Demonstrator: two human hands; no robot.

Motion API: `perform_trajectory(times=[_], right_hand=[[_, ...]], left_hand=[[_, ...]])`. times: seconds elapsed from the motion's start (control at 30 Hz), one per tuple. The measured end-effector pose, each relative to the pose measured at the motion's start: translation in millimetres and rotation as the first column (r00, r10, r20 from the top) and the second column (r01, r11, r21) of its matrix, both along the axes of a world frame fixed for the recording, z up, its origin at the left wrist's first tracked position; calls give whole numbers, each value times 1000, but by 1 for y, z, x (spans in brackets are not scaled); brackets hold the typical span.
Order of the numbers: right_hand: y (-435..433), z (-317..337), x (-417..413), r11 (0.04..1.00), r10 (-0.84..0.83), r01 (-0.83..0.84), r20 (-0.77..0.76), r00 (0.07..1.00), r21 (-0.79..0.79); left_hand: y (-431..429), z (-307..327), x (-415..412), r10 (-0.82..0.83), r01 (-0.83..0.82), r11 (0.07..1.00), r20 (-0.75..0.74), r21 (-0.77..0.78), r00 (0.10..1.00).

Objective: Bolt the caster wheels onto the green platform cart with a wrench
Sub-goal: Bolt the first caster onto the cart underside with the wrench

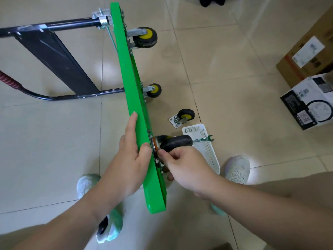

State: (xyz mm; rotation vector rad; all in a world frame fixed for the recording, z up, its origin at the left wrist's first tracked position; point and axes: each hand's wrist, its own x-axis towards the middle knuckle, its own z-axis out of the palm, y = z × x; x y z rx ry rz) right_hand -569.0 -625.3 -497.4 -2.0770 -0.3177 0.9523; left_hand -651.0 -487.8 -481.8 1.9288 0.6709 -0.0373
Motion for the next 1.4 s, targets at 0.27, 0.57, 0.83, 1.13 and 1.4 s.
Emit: perform_trajectory(times=[0.27,0.57,0.83,1.13,1.4], right_hand=[[5,-7,-3,981,-80,126,-281,956,149],[-1,-8,-8,970,-144,176,-189,971,165],[-1,-9,-7,969,-108,180,-362,926,169],[-1,-9,-2,971,-86,170,-417,905,167],[0,-7,7,983,-26,109,-478,878,146]], left_hand=[[0,1,0,0,0,1000,9,-6,1000],[0,1,0,10,-10,1000,-4,-20,1000],[0,0,1,10,-10,1000,3,-24,1000],[0,1,2,-1,1,1000,0,-15,1000],[0,-2,2,-5,5,1000,4,-27,1000]])
